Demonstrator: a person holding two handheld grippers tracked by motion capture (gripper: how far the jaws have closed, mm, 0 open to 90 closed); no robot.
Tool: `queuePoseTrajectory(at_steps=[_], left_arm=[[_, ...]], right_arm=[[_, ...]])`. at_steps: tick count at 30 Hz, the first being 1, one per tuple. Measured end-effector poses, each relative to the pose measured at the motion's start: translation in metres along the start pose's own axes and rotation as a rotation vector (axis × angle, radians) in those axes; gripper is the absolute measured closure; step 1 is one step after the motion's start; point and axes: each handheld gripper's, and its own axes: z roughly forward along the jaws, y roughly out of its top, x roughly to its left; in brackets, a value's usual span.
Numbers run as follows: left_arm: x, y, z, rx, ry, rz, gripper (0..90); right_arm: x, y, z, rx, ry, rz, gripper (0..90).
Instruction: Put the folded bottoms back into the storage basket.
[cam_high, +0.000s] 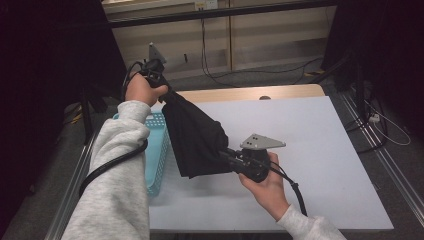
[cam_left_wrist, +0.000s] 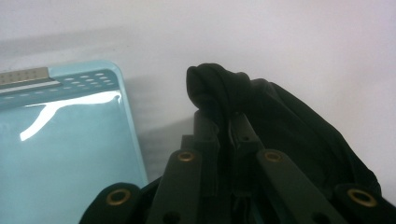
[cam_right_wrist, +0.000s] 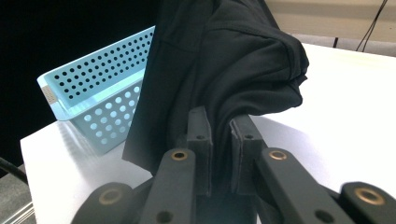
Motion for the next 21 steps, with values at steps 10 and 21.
queuePoseTrajectory(at_steps=[10,21], left_arm=[[0.004,0.003,-0.014,-0.006,0.016,-0.001,84.5],[0.010,0.006,-0.023,-0.004,0.022,-0.006,84.5]], right_arm=[[0.007,0.010,0.007,-0.008,0.018,-0.014,80.6],[0.012,0.016,0.012,-0.021,0.026,-0.027,80.6]])
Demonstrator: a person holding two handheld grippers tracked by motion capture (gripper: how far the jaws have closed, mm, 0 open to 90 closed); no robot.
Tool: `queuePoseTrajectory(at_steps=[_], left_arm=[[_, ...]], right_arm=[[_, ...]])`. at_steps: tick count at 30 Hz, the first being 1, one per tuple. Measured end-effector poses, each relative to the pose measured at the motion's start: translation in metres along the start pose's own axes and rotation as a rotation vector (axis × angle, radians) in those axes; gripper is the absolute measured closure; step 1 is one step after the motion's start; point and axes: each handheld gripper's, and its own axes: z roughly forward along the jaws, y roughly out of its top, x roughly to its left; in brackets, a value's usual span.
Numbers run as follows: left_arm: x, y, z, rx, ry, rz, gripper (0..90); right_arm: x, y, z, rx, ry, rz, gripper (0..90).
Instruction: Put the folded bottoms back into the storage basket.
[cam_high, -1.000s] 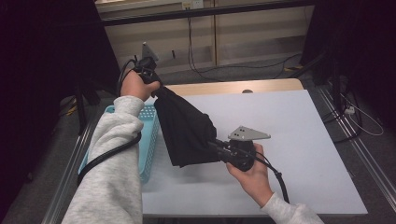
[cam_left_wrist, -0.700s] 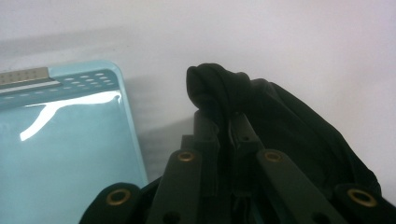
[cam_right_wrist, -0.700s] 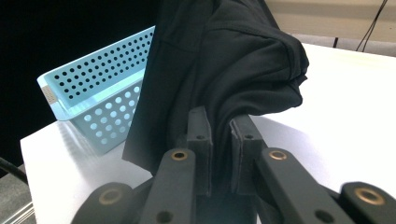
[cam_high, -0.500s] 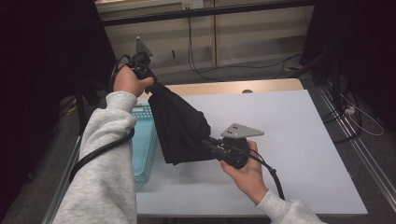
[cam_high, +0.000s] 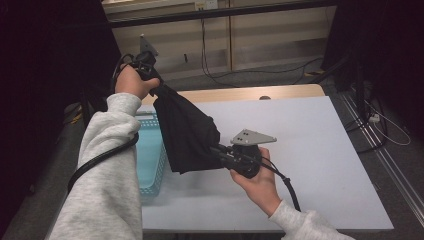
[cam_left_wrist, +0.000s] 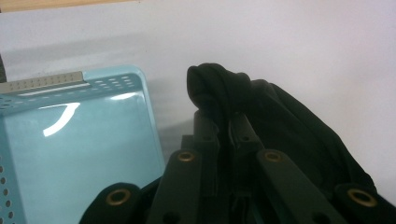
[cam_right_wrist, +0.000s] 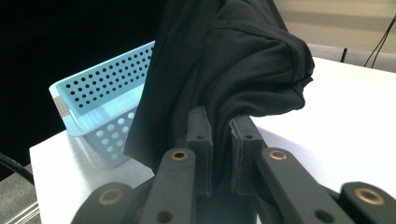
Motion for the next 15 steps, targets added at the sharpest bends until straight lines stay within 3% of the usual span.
queuePoseTrajectory(at_steps=[15], left_arm=[[0.015,-0.002,-0.014,-0.006,0.011,-0.022,84.5]], right_arm=[[0.012,0.007,0.014,-0.007,0.028,-0.022,80.6]])
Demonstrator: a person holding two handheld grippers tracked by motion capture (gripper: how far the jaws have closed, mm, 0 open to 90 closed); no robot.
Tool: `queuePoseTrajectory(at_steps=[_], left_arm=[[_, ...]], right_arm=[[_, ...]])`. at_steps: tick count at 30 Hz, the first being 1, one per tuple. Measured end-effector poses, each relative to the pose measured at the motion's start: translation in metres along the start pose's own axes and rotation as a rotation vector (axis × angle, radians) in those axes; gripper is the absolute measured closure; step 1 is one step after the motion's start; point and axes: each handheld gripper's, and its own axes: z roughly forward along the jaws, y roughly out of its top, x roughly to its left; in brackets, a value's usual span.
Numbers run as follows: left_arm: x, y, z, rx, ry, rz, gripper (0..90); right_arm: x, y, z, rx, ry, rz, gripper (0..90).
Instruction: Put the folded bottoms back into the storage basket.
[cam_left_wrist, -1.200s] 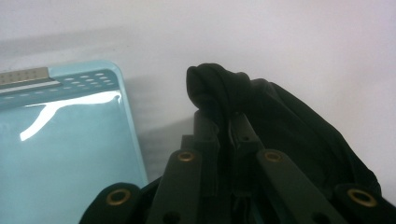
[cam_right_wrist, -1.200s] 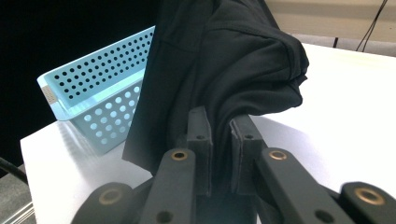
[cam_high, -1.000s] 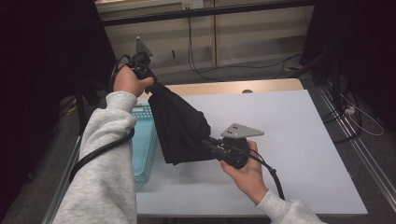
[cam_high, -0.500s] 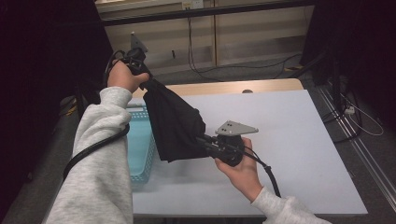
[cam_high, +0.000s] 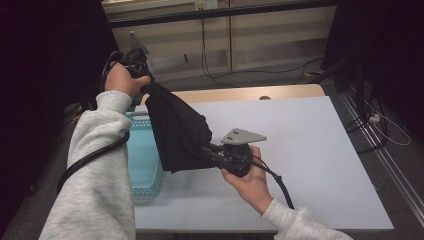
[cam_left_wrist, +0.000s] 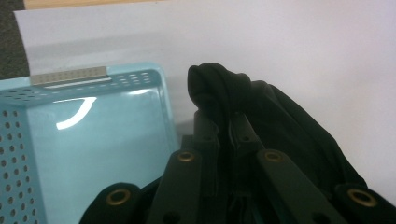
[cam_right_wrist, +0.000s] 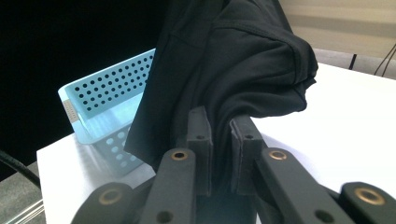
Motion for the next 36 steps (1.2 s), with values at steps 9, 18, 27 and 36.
queuePoseTrajectory(at_steps=[9,18,27,36], left_arm=[[0.014,-0.003,-0.009,0.001,0.024,-0.022,84.5],[0.028,-0.005,-0.016,-0.002,0.037,-0.037,84.5],[0.039,-0.007,-0.022,0.000,0.053,-0.042,84.5],[0.050,-0.009,-0.026,-0.009,0.057,-0.063,84.5]], right_arm=[[0.010,0.005,0.011,-0.004,0.026,-0.006,80.6],[0.020,0.011,0.021,-0.008,0.049,-0.016,80.6],[0.027,0.013,0.033,-0.007,0.069,-0.020,80.6],[0.038,0.016,0.046,-0.002,0.099,-0.018,80.6]])
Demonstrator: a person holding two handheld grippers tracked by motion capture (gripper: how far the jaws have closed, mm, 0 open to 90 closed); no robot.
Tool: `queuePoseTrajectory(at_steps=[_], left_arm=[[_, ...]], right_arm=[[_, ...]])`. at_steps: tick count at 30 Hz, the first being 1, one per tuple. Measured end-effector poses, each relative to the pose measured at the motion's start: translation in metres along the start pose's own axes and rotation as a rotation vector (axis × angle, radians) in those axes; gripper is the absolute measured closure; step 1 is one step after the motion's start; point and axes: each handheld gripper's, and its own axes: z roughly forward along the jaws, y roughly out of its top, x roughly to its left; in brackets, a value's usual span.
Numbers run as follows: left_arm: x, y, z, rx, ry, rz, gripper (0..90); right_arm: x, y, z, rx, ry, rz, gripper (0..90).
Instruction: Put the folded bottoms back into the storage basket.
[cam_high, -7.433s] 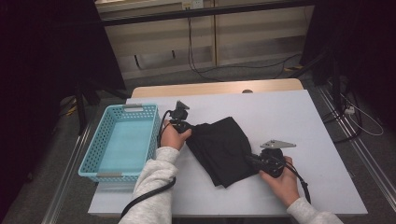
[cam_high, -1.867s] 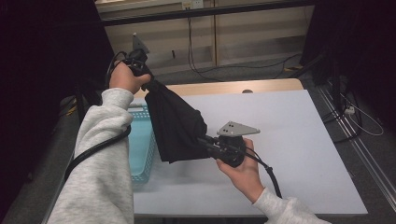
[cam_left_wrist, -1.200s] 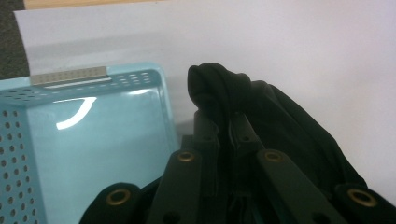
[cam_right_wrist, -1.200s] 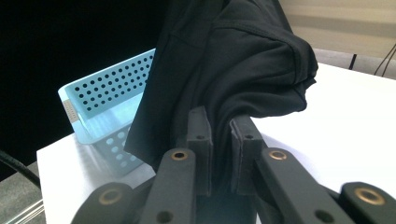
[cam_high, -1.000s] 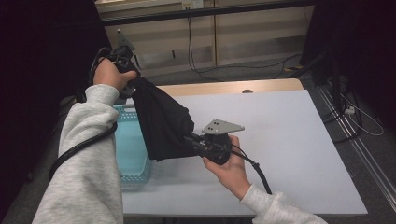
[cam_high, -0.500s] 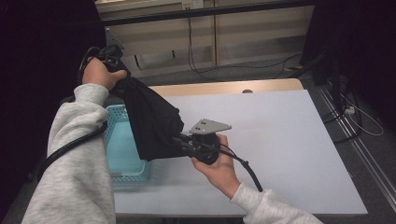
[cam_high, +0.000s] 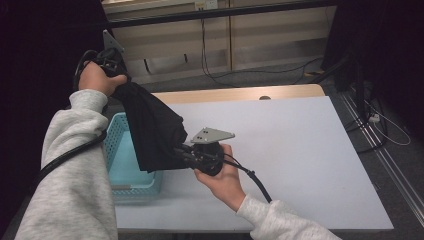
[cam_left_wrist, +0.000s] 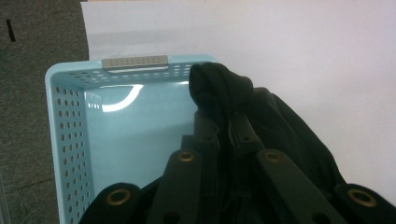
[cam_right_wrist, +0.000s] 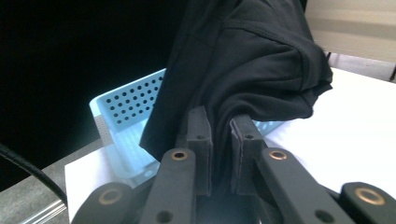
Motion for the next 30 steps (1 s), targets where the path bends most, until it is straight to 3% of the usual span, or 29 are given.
queuePoseTrajectory(at_steps=[12,16,18,19,20,21,22,23,24,25,26,27,30], left_arm=[[0.021,-0.004,-0.009,-0.004,0.020,-0.019,84.5],[0.041,-0.008,-0.013,0.001,0.050,-0.037,84.6],[0.045,-0.009,-0.012,-0.001,0.054,-0.039,84.6],[0.055,-0.010,-0.011,-0.004,0.082,-0.031,84.5],[0.055,-0.010,-0.011,-0.004,0.082,-0.031,84.2],[0.066,-0.013,-0.006,-0.029,0.130,-0.007,82.6],[0.066,-0.013,-0.006,-0.029,0.130,-0.007,78.5],[0.078,-0.017,-0.001,-0.104,0.169,0.004,63.1],[0.078,-0.017,-0.001,-0.104,0.169,0.004,50.5],[0.086,-0.023,0.004,-0.117,0.189,0.028,43.1],[0.086,-0.023,0.004,-0.117,0.189,0.028,41.4],[0.090,-0.027,0.008,-0.154,0.165,0.029,37.5],[0.090,-0.034,0.015,-0.130,0.165,0.058,36.7]], right_arm=[[0.012,0.004,0.020,0.000,0.033,0.002,80.5],[0.023,0.008,0.032,-0.003,0.057,-0.014,80.5],[0.026,0.009,0.036,-0.003,0.065,-0.018,80.5],[0.033,0.011,0.045,-0.006,0.080,-0.024,80.4],[0.033,0.011,0.045,-0.006,0.080,-0.024,80.4],[0.041,0.014,0.058,-0.032,0.082,-0.047,77.9],[0.043,0.014,0.063,-0.034,0.078,-0.057,74.0],[0.045,0.014,0.068,-0.033,0.052,-0.062,62.9],[0.044,0.013,0.071,-0.029,0.049,-0.067,53.8],[0.041,0.012,0.071,-0.005,0.037,-0.076,43.6],[0.041,0.012,0.071,-0.005,0.037,-0.076,43.6],[0.032,0.010,0.065,0.021,0.018,-0.085,38.6],[0.021,0.007,0.055,0.013,0.028,-0.076,33.9]])
